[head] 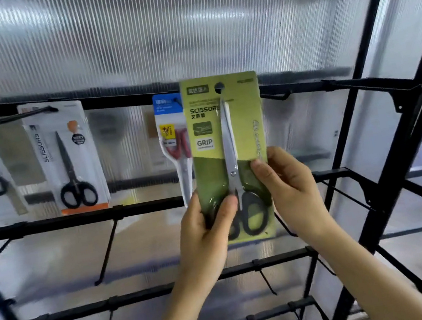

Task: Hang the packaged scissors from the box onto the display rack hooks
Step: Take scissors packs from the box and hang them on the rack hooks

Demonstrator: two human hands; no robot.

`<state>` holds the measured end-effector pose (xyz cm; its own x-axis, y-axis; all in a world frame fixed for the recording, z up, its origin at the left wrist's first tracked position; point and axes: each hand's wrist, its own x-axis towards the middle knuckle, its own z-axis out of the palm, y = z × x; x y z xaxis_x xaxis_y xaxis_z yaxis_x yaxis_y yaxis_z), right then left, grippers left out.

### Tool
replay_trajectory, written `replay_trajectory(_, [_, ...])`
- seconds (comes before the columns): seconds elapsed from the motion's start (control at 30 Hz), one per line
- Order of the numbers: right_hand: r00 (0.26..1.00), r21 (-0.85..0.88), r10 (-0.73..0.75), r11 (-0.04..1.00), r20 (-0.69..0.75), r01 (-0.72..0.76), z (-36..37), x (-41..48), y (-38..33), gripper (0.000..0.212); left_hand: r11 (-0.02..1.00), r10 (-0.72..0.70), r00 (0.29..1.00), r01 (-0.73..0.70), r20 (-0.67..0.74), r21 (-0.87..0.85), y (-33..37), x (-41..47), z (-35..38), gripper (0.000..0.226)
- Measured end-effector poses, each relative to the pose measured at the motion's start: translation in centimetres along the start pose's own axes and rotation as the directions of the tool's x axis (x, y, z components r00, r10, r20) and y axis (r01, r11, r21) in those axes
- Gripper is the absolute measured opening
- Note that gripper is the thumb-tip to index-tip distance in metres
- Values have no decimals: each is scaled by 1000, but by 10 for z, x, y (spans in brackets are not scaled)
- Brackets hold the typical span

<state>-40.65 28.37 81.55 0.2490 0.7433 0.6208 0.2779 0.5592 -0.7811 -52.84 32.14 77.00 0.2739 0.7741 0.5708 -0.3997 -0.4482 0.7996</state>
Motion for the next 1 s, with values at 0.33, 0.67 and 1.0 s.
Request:
replay_trajectory(0.33, [994, 77, 69, 995, -87, -63, -73, 5, 3, 19, 989, -58, 997, 65, -52, 136, -12, 8, 50, 57])
replay_trajectory(0.67, [993, 169, 105, 979, 48, -112, -93, 12, 12, 10, 984, -14, 983, 46, -185, 170, -14, 6, 57, 26])
replay_trajectory(1.0, [981, 200, 184, 961, 64, -193, -101, 23, 12, 12, 980, 18, 968, 33, -252, 196, -10, 0, 65, 11])
